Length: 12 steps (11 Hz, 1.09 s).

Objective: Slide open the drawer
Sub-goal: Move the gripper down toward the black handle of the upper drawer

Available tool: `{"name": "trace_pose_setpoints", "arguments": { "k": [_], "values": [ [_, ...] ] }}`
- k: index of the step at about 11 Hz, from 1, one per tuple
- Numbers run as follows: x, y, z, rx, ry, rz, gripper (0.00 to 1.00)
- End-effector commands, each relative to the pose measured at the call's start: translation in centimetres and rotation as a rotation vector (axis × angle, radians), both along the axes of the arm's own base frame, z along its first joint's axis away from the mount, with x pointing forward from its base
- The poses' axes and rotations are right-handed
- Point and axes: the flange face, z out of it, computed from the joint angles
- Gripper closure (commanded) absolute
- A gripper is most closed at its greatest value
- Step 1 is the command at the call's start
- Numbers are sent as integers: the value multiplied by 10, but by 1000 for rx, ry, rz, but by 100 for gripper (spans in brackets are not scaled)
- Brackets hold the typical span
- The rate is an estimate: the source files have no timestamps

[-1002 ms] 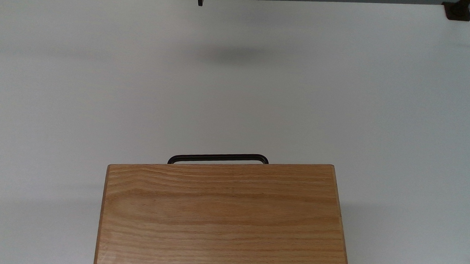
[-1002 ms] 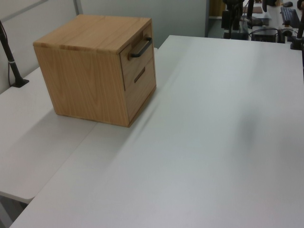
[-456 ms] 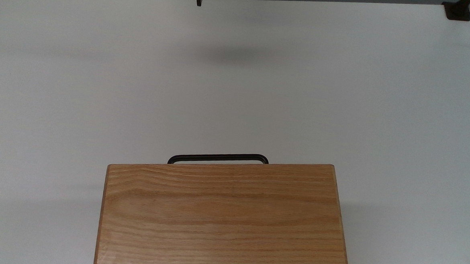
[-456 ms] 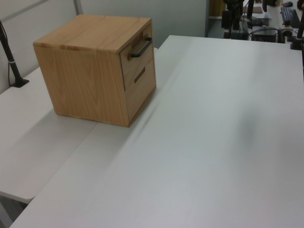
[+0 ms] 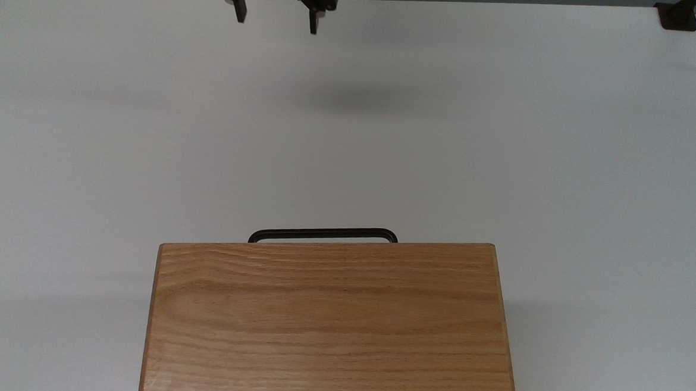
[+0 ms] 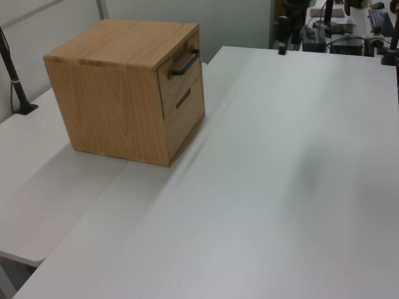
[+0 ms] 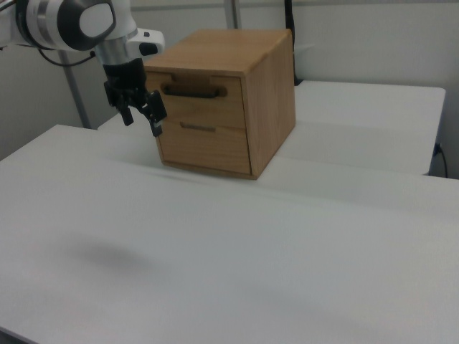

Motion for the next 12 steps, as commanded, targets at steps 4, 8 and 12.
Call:
{"name": "trace_pose_setpoints", "arguments": {
  "k": [4,8,12],
  "values": [
    [72,21,-11,305,-327,-872,11],
    [107,36,-28,524,-465,-1150,28],
    [140,54,-44,555,-517,-1170,40]
  ]
}}
